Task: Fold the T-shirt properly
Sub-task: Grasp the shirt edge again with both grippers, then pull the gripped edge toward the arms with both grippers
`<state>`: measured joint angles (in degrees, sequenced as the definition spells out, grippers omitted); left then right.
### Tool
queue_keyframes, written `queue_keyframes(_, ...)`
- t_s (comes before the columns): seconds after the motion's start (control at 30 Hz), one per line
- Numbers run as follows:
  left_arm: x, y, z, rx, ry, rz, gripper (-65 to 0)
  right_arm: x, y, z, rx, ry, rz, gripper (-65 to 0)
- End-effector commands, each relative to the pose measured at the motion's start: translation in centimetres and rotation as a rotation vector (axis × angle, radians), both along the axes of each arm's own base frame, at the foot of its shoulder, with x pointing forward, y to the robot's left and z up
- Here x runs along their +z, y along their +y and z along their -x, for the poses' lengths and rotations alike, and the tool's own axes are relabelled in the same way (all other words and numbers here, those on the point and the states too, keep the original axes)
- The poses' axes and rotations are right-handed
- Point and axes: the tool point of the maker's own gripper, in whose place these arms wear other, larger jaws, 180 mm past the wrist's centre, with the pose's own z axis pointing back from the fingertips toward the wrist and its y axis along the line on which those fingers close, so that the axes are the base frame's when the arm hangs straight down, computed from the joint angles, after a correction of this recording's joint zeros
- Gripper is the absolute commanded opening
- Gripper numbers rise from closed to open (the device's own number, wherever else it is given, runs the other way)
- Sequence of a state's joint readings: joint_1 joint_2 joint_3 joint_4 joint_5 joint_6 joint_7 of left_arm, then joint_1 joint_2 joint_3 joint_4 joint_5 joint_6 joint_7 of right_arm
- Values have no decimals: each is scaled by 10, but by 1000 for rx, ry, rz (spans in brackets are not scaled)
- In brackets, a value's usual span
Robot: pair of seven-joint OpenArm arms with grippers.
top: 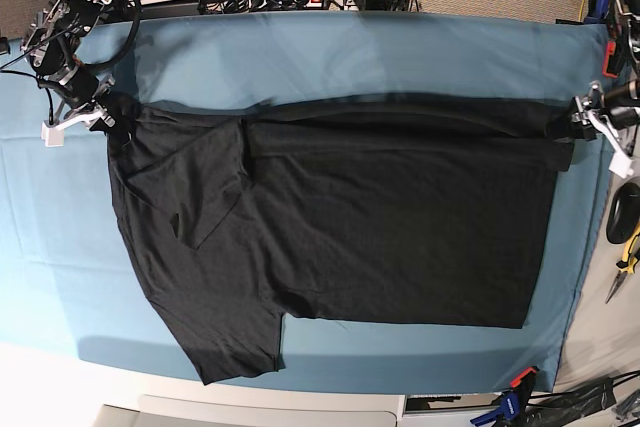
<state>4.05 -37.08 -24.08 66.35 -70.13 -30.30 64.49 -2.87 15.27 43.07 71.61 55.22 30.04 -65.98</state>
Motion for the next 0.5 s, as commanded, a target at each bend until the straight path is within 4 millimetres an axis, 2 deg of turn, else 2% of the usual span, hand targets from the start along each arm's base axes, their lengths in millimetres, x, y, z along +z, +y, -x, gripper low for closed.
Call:
queue_keyframes(0.0, 1, 4, 2, -17, 14, -24, -345, -9, -8, 11, 10, 83, 41, -588)
queue_keyframes(0.03, 2, 3, 2, -25, 8, -24, -346, -9, -8, 11, 10, 83, 41, -588)
queue_keyframes(0.1, 2, 4, 2, -25, 9, -25, -394, -9, -8, 11, 9, 83, 42, -589)
queue_keyframes(0.13, 2, 4, 2, -25, 8, -25, -443, -9, -8, 11, 9, 83, 42, -593)
queue_keyframes(0.2, 2, 3, 1, -34, 1, -26, -573, -9, -8, 11, 10, 82, 40, -650)
queue_keyframes(0.23, 3, 3, 1, -36, 0, -27, -639, -7, -7, 11, 16, 74, 35, -650)
queue_keyframes(0.33, 3, 5, 1, -33, 2, -31, -650, 2, -3, 8, 70, 37, 25, -650)
queue_keyframes(0.47, 8, 7, 2, -36, -1, -24, -650, 9, -13, 10, 87, 46, 49, -650)
